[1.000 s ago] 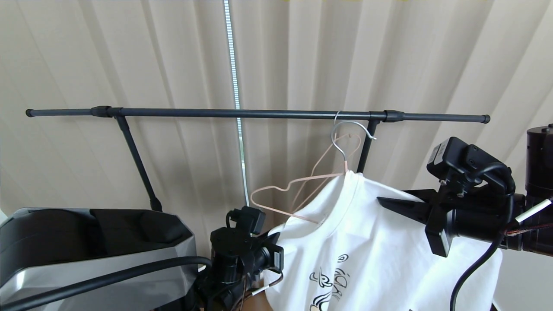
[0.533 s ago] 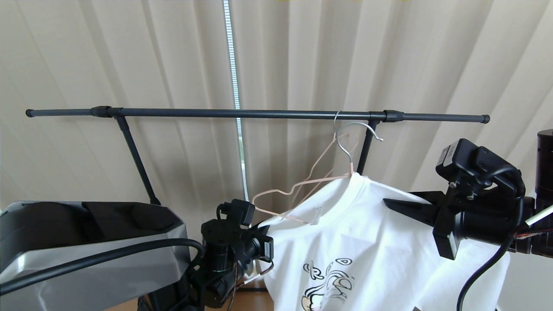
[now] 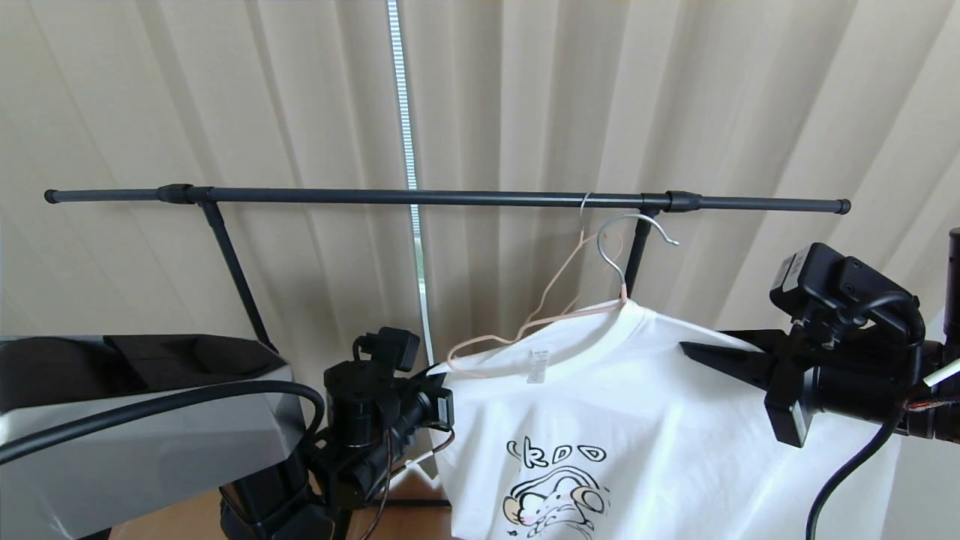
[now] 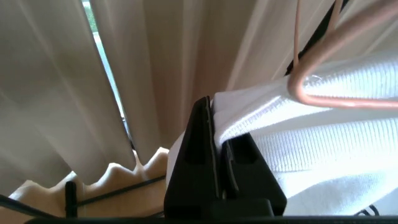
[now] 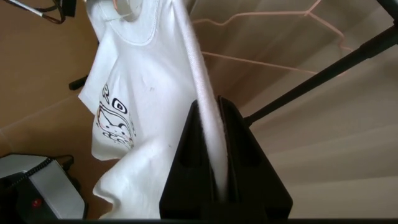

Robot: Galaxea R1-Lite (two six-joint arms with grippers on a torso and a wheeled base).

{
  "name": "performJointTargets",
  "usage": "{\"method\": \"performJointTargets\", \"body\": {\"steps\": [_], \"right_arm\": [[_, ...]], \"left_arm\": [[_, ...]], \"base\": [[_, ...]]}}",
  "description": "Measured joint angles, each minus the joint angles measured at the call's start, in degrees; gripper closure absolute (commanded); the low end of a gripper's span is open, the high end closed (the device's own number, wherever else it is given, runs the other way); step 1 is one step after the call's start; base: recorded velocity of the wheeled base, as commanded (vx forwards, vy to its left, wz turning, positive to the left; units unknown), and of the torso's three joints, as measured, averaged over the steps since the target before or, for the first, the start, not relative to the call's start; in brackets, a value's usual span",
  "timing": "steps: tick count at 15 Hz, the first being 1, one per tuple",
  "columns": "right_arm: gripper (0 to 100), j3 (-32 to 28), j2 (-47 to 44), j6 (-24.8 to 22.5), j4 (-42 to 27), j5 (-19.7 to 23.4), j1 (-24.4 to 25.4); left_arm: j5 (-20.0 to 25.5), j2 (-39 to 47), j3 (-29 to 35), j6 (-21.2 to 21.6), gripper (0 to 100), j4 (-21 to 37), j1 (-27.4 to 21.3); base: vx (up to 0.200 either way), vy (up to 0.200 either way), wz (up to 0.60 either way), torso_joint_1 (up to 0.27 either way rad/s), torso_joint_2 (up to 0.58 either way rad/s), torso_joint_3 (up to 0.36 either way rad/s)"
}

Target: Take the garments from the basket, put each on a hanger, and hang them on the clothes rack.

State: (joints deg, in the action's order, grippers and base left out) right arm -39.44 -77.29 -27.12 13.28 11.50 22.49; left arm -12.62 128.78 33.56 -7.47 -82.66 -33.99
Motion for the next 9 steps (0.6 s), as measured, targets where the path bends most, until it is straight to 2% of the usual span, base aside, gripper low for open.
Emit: {"method": "performJointTargets", "body": {"steps": [3, 7, 9], "right_arm": [[100, 0.7, 0.0, -3.3, 0.0, 0.0, -1.5], [100, 1.2, -0.1, -4.4, 0.2, 0.0, -2.0], [100, 1.2, -0.7, -4.3, 0.3, 0.0, -1.8]], "left_arm": [[0.0, -1.1, 0.1, 0.3, 100, 0.1, 1.1], [0.0, -3.2, 0.0, 1.2, 100, 0.7, 1.6], [0.0, -5.7, 0.2, 2.4, 100, 3.0, 1.5]], "base": [[0.000, 0.000, 0.00, 0.000, 0.00, 0.000], [0.000, 0.000, 0.00, 0.000, 0.00, 0.000], [0.000, 0.000, 0.00, 0.000, 0.00, 0.000]]}}
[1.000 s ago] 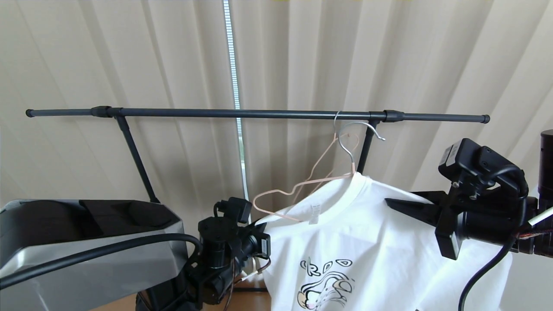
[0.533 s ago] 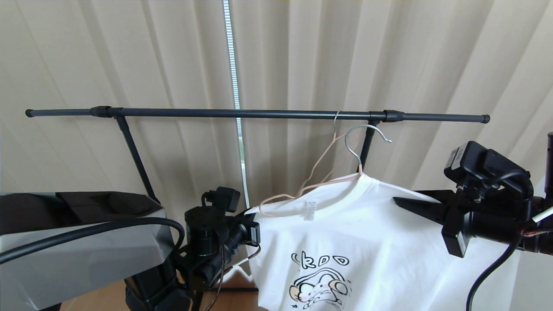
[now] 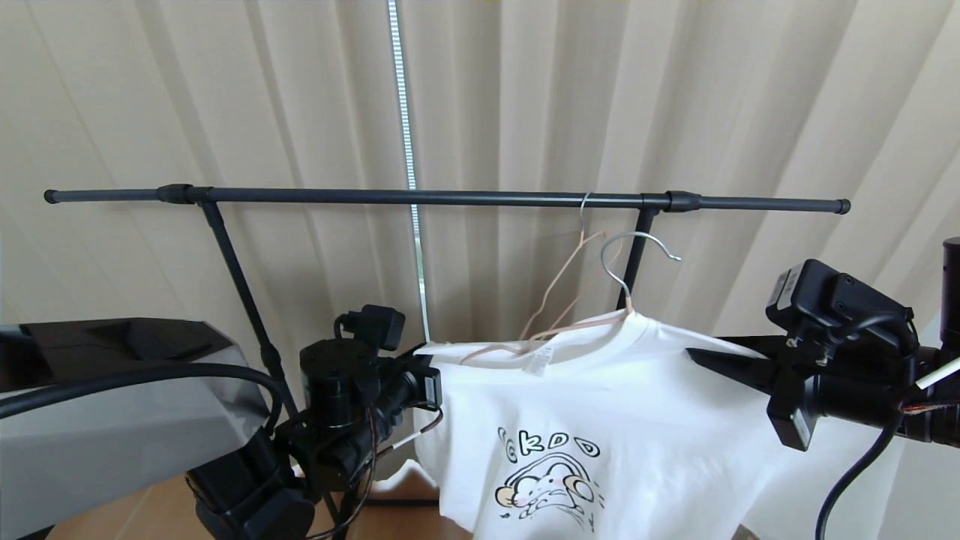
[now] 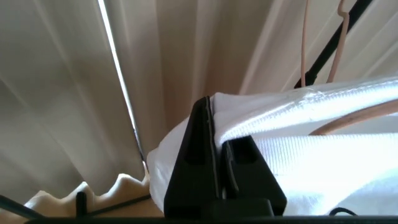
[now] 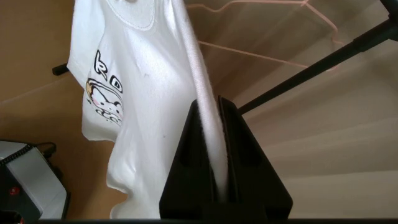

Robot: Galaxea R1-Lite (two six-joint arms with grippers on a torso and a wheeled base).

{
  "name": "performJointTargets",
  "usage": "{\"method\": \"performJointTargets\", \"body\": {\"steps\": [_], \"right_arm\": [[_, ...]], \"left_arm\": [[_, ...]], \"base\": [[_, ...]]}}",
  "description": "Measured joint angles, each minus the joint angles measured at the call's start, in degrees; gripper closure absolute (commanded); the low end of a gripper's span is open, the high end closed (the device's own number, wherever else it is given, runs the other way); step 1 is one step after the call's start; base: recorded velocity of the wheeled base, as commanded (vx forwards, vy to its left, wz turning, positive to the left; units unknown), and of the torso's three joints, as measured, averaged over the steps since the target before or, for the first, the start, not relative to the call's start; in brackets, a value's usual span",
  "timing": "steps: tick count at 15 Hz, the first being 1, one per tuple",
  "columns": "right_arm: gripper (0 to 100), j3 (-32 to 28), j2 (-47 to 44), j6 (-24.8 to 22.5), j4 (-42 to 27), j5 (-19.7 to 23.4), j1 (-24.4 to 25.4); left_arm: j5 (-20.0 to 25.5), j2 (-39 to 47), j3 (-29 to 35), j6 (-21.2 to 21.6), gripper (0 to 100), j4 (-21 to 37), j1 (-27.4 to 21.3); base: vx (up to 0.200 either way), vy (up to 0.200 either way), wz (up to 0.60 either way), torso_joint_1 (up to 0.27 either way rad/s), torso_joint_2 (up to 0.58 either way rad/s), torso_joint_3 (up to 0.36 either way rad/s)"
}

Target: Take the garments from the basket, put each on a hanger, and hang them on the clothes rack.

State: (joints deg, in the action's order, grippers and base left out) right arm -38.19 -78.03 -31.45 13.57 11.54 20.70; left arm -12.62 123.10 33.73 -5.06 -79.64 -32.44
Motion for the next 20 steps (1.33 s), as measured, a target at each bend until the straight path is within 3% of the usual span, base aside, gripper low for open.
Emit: {"method": "performJointTargets", "body": {"steps": [2, 6, 11, 15, 20], "right_arm": [[100, -0.1, -0.9, 0.4, 0.1, 0.0, 1.0], [100, 0.2, -1.9, 0.9, 0.6, 0.1, 2.0], [100, 2.5, -2.4, 0.5, 2.4, 0.0, 3.1], [100, 3.9, -2.3, -2.2, 2.4, 1.5, 3.4], [100, 3.0, -2.7, -1.7, 3.6, 2.1, 3.4]], "left_arm": [[0.0, -3.1, 0.9, 1.3, 100, 4.5, -0.1], [0.0, -7.1, 2.1, 4.2, 100, 8.3, -0.3], [0.0, -10.1, 4.3, 4.7, 100, 13.3, -0.2], [0.0, -12.2, 6.6, 4.6, 100, 16.3, 1.7], [-0.1, -13.3, 6.3, 4.5, 100, 16.5, 1.7]], "base": [[0.000, 0.000, 0.00, 0.000, 0.00, 0.000], [0.000, 0.000, 0.00, 0.000, 0.00, 0.000], [0.000, 0.000, 0.00, 0.000, 0.00, 0.000], [0.000, 0.000, 0.00, 0.000, 0.00, 0.000], [0.000, 0.000, 0.00, 0.000, 0.00, 0.000]]}}
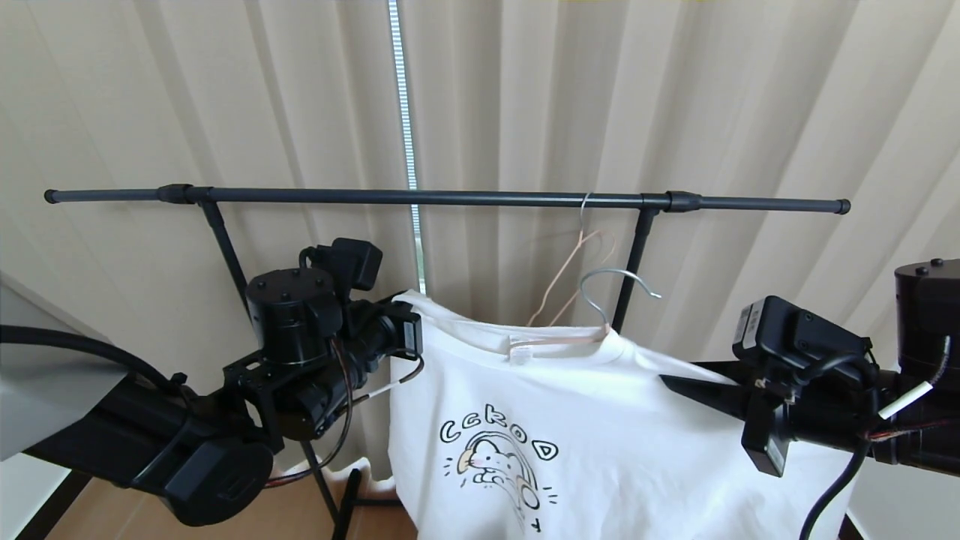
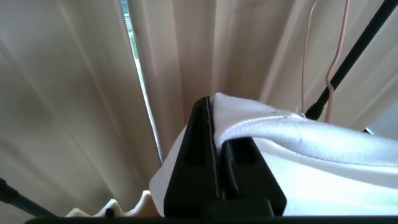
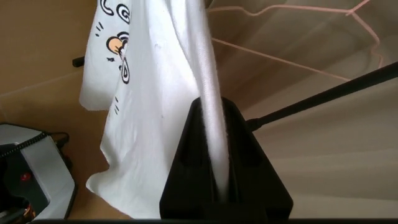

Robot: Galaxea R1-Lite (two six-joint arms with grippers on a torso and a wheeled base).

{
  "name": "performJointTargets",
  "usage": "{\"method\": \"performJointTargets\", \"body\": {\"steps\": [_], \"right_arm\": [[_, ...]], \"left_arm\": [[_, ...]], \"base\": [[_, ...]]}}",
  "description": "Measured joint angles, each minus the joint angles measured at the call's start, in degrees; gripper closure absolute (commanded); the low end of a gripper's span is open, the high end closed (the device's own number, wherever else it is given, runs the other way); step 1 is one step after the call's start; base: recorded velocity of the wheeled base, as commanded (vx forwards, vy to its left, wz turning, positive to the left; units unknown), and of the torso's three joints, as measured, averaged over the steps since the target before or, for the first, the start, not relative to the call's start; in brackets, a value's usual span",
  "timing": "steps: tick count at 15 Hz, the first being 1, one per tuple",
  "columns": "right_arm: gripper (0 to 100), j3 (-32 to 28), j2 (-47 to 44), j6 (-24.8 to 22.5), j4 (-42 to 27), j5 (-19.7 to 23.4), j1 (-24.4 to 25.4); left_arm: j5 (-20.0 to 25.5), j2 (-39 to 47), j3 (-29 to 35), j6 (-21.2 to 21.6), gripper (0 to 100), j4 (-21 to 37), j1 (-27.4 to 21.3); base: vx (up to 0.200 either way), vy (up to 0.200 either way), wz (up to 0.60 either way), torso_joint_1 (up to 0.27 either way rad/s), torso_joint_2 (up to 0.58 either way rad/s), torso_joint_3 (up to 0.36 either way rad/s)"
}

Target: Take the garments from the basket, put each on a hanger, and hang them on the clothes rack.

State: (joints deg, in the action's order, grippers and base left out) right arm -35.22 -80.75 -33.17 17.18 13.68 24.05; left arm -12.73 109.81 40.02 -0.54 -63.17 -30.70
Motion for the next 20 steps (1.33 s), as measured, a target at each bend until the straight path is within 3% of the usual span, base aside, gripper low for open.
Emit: {"method": "performJointTargets", "body": {"steps": [4, 10, 14, 20], "right_arm": [[100, -0.4, -0.4, 9.3, 5.1, 0.2, 0.5], [100, -0.7, -1.3, 14.8, 6.0, 0.3, 4.6], [100, -0.3, -3.8, 18.6, 13.5, 0.0, 7.1], [100, 0.0, -6.6, 21.8, 16.3, -0.2, 9.2]], "left_arm": [[-0.5, -1.1, -1.8, 1.0, 100, 0.0, -0.8], [-0.6, -2.0, -1.9, 3.0, 100, -0.1, -1.8], [-1.3, -3.0, -1.8, 4.1, 100, -0.1, -3.0], [-2.5, -4.5, -1.4, 5.1, 100, 0.1, -6.3]], "base": [[0.000, 0.000, 0.00, 0.000, 0.00, 0.000], [0.000, 0.000, 0.00, 0.000, 0.00, 0.000], [0.000, 0.000, 0.00, 0.000, 0.00, 0.000], [0.000, 0.000, 0.00, 0.000, 0.00, 0.000]]}}
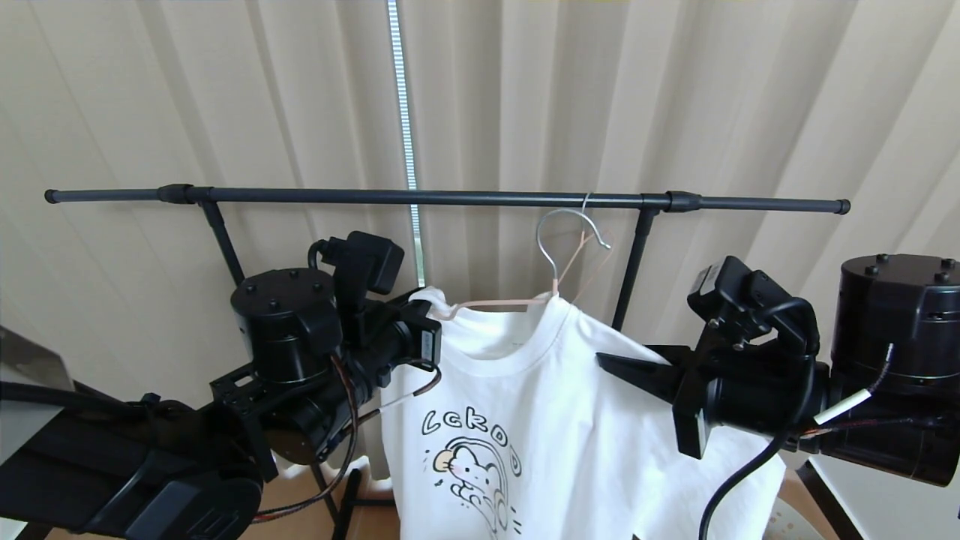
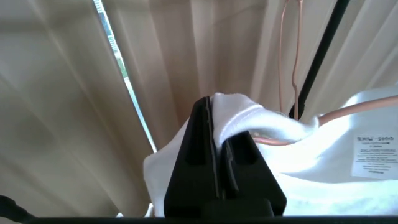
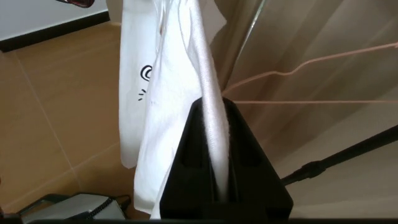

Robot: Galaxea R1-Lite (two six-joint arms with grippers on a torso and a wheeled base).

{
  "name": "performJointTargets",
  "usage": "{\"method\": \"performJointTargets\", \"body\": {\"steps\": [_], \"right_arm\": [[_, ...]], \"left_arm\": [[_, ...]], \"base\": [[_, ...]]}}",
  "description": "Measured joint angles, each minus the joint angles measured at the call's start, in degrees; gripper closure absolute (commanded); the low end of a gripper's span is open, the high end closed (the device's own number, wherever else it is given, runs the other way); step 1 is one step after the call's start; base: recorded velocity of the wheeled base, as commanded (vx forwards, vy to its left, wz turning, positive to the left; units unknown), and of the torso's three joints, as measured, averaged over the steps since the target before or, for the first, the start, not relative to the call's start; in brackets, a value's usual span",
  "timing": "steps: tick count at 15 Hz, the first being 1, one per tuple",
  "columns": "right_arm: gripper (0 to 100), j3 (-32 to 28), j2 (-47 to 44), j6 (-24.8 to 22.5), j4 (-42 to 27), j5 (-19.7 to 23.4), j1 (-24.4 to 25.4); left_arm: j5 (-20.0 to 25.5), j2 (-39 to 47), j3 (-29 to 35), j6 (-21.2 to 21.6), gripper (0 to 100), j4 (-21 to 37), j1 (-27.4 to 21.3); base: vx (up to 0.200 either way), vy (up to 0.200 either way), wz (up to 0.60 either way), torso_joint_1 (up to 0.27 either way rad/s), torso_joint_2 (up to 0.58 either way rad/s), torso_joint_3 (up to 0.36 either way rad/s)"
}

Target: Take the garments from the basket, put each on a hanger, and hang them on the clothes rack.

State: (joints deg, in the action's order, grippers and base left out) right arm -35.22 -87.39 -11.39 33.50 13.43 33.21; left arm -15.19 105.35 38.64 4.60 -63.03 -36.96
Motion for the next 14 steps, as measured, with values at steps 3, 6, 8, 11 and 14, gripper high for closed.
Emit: {"method": "performJointTargets", "body": {"steps": [3, 6, 8, 11, 14], "right_arm": [[100, 0.4, -1.0, 0.1, 3.7, -2.0, 0.2], [100, 1.1, -1.9, 0.1, 6.6, -8.7, 1.9], [100, 2.4, -2.1, 0.5, 8.3, -9.2, 2.8], [100, 4.3, -3.1, 0.4, 13.5, -11.8, 3.1], [100, 5.4, -4.2, 0.5, 15.8, -13.4, 3.5]], "left_arm": [[-0.2, -1.1, 0.4, 0.8, 100, 0.2, -1.3], [-1.6, -2.3, 1.3, 1.5, 100, 2.0, -2.6], [-1.6, -2.5, 1.7, 2.4, 100, 2.0, -2.8], [-1.7, -2.7, 1.9, 2.8, 100, 2.0, -3.3], [-1.7, -2.7, 1.9, 2.7, 100, 2.0, -4.7]], "base": [[0.000, 0.000, 0.00, 0.000, 0.00, 0.000], [0.000, 0.000, 0.00, 0.000, 0.00, 0.000], [0.000, 0.000, 0.00, 0.000, 0.00, 0.000], [0.000, 0.000, 0.00, 0.000, 0.00, 0.000], [0.000, 0.000, 0.00, 0.000, 0.00, 0.000]]}}
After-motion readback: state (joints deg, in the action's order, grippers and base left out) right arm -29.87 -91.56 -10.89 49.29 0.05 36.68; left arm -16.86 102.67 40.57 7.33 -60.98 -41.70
